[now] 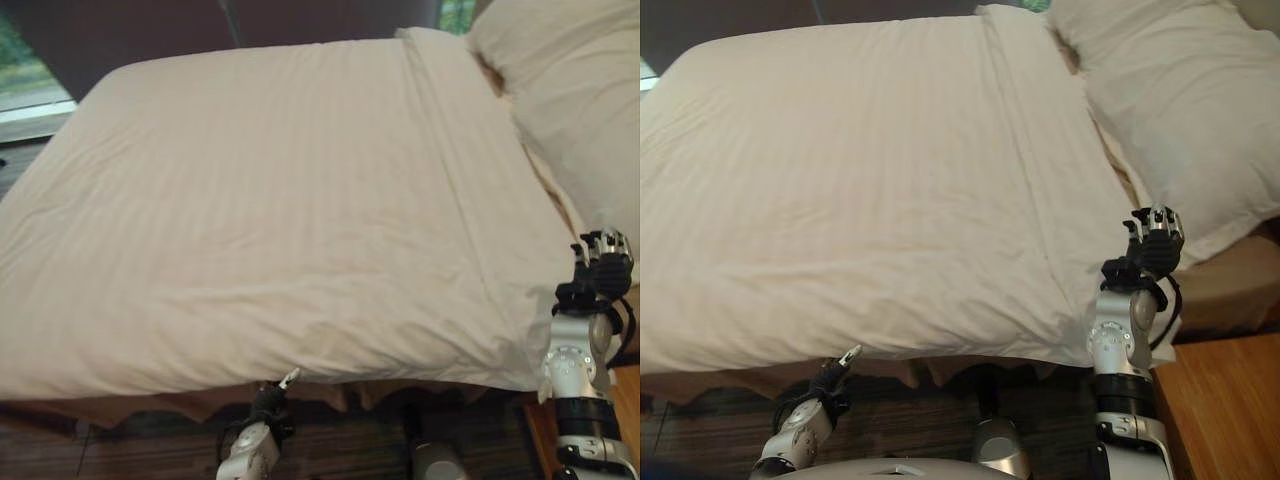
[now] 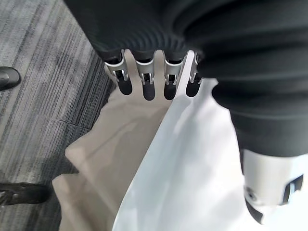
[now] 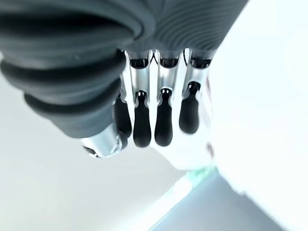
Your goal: Making the bed.
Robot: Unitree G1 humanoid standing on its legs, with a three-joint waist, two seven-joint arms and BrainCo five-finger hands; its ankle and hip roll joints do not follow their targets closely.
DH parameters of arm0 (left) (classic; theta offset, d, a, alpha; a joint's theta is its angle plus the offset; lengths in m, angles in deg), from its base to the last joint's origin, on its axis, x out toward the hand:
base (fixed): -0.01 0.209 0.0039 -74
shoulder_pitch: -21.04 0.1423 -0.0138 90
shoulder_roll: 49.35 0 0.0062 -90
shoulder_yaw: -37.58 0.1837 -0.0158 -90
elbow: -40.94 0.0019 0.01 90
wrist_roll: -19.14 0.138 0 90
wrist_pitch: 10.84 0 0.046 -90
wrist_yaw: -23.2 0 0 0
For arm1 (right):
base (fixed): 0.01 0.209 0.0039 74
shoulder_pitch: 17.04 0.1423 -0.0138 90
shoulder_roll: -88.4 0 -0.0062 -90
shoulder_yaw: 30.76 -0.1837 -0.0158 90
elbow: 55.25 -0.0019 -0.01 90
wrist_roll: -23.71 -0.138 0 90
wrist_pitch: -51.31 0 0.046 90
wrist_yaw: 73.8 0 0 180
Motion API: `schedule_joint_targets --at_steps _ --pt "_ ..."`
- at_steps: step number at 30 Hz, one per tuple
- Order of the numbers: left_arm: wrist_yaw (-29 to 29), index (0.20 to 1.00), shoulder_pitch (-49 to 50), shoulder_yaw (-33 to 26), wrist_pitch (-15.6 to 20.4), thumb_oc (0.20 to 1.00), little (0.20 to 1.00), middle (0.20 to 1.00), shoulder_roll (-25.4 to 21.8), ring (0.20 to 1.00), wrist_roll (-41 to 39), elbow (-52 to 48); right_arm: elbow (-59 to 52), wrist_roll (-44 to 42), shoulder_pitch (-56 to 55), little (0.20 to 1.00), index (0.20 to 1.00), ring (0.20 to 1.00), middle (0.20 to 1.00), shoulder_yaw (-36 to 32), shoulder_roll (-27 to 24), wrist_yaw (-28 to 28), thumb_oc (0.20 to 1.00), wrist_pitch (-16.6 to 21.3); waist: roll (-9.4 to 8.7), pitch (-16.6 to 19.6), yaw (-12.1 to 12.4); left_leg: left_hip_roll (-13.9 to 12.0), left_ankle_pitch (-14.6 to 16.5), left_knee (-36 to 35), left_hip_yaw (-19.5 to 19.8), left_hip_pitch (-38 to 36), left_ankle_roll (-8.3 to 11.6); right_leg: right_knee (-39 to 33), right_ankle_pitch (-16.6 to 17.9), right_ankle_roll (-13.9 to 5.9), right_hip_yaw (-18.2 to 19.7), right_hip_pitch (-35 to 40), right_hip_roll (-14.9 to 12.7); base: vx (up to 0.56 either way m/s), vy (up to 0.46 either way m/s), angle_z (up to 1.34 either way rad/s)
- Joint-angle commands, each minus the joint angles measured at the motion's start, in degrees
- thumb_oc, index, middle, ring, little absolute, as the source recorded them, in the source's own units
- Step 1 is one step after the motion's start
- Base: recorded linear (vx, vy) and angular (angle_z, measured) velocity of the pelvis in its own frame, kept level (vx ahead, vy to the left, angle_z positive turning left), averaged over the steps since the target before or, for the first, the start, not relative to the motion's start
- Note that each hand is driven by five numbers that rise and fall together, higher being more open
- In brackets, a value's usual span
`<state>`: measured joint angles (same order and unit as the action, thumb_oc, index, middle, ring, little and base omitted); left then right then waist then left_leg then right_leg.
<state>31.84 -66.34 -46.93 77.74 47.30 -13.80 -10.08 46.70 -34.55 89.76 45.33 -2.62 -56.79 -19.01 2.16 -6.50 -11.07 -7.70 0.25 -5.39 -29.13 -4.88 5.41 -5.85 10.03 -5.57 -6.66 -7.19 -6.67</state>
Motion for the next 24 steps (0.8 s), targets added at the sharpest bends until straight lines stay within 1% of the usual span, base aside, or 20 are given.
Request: schedule_joint_targets --at_steps 1,2,4,5,6,9,11,13,15,17,18,20,21,24 --pt "-1.68 1.0 -2.07 0.5 1.56 1.0 1.0 1.0 -3.09 1.0 -1.77 -0.72 1.79 -3.07 4.46 0.2 0.2 0.2 0.2 -3.96 -2.04 -0.61 0.2 5.96 -1.24 -0.64 -0.64 -3.32 -3.42 0.39 2.77 0.14 3.81 0.85 -2.73 -3.32 -1.75 1.73 -3.01 -0.02 -0.039 0.11" --pt "-1.97 1.0 -2.3 0.84 1.68 1.0 1.0 1.0 -3.13 1.0 -1.96 -0.43 2.68 -3.5 6.25 0.2 0.2 0.2 0.2 -3.76 -2.11 -0.12 0.2 6.38 -0.8 -0.94 -0.34 -3.34 -3.6 0.39 3.0 0.61 3.87 0.85 -2.77 -3.32 -1.89 1.48 -3.1 -0.08 -0.052 0.11" --pt "-1.86 1.0 -4.34 2.59 2.4 1.0 1.0 1.0 -3.26 1.0 -2.48 -0.24 4.48 -1.11 9.89 0.2 0.2 0.2 0.2 -3.57 -3.2 2.73 0.2 7.32 0.93 -3.48 -0.35 -3.31 -4.26 0.39 3.69 2.6 3.97 0.85 -2.42 -3.23 -1.6 -0.28 -3.39 -0.15 -0.051 0.15" --pt "-1.86 1.0 -4.44 2.58 2.41 1.0 1.0 1.0 -3.23 1.0 -2.48 -0.2 4.5 -1.08 9.98 0.2 0.2 0.2 0.2 -3.57 -3.24 2.77 0.2 7.31 0.98 -3.49 -0.38 -3.32 -4.28 0.39 3.73 2.68 3.96 0.85 -2.41 -3.23 -1.63 -0.34 -3.38 -0.18 0.008 0.16" --pt "-1.54 1.0 -6.32 4.12 3.39 1.0 1.0 1.0 -3.31 1.0 -3.67 0.3 6.35 0.03 13.67 0.2 0.2 0.2 0.2 -3.69 -5.47 5.29 0.2 8.1 3.09 -5.62 -1.03 -2.82 -4.73 0.39 3.89 4.18 3.87 0.85 -2.13 -3.33 -1.04 -1.89 -3.92 -0.11 0.012 0.16" --pt "-2.02 1.0 -7.6 5.72 4.39 1.0 1.0 1.0 -3.44 1.0 -5.48 -0.64 10.9 1.91 17.53 0.2 0.2 0.2 0.2 -4.88 -10.66 8.6 0.2 7.26 6.84 -7.56 -2.05 -1.95 -4.77 0.39 3.65 5.39 3.82 0.85 -2.38 -3.7 -0.52 -3.22 -4.85 -0.06 0.019 0.16" --pt "-2.03 1.0 -8.05 6.22 5.16 1.0 1.0 1.0 -3.15 1.0 -6.39 -0.97 13.22 3.16 18.13 0.2 0.2 0.2 0.2 -3.83 -10.74 9.29 0.2 6.03 9.14 -8.74 -2.96 -1.42 -4.94 0.39 3.17 6.56 3.73 0.85 -2.23 -4.0 0.44 -4.92 -5.18 -0.03 0.009 0.05" --pt "-2.14 1.0 -8.52 5.88 5.59 1.0 1.0 1.0 -3.2 1.0 -6.81 -0.46 17.73 2.8 17.48 0.2 0.2 0.2 0.2 -2.61 -9.72 8.42 0.2 4.08 11.07 -9.38 -3.75 -1.12 -4.89 0.39 2.14 7.57 3.66 0.85 -1.81 -4.09 1.73 -6.77 -5.09 -0.03 0.016 -0.24" --pt "-2.06 1.0 -8.84 5.45 5.75 1.0 1.0 1.0 -3.16 1.0 -6.97 0.53 21.61 2.27 15.54 0.2 0.2 0.2 0.2 -3.47 -8.78 8.13 0.2 2.98 12.34 -9.76 -4.56 -1.05 -4.8 0.39 1.75 8.17 3.62 0.85 -1.56 -4.21 2.41 -7.94 -5.04 0.0 0.004 -0.26" --pt "-2.01 1.0 -9.15 4.58 5.8 1.0 1.0 1.0 -2.66 1.0 -8.52 2.98 24.65 -0.2 13.06 0.2 0.2 0.2 0.2 -5.85 -7.03 7.38 0.2 3.39 13.64 -9.62 -5.59 -0.8 -4.43 0.39 1.36 8.69 3.56 0.85 -1.39 -4.3 2.93 -9.03 -4.93 0.03 0.019 -0.29" --pt "-1.92 1.0 -9.84 3.63 5.87 1.0 1.0 1.0 -2.42 1.0 -9.72 4.9 26.27 -1.88 10.65 0.2 0.2 0.2 0.2 -7.81 -5.85 6.53 0.2 3.5 14.33 -9.32 -6.58 -0.7 -4.17 0.39 1.12 8.78 3.56 0.85 -1.29 -4.3 3.22 -9.46 -4.89 0.04 0.011 -0.19" --pt "-2.07 1.0 -9.93 3.73 5.98 1.0 1.0 1.0 -2.49 1.0 -9.81 5.19 26.43 -2.19 10.5 0.2 0.2 0.2 0.2 -7.9 -5.89 6.13 0.2 3.54 14.33 -9.13 -6.49 -0.7 -4.15 0.39 1.14 8.9 3.55 0.85 -1.3 -4.31 3.19 -9.57 -4.9 0.03 0.011 -0.09" --pt "-1.8 1.0 -10.7 2.89 6.0 1.0 1.0 1.0 -2.26 1.0 -10.82 6.8 29.09 -4.08 6.89 0.2 0.2 0.2 0.2 -10.01 -5.27 4.72 0.2 2.84 14.72 -8.62 -7.64 -0.6 -3.73 0.39 1.01 8.73 3.5 0.85 -1.32 -4.3 3.25 -9.69 -4.91 0.05 0.023 0.04" --pt "-1.09 1.0 -11.3 1.8 5.75 1.0 1.0 1.0 -1.72 1.0 -11.76 8.38 32.2 -5.24 1.71 0.2 0.2 0.2 0.2 -11.68 -4.89 3.19 0.2 1.38 14.36 -7.96 -9.34 -0.53 -3.06 0.39 0.59 7.76 3.39 0.85 -1.5 -4.14 3.42 -9.09 -4.71 0.05 0.018 0.0"
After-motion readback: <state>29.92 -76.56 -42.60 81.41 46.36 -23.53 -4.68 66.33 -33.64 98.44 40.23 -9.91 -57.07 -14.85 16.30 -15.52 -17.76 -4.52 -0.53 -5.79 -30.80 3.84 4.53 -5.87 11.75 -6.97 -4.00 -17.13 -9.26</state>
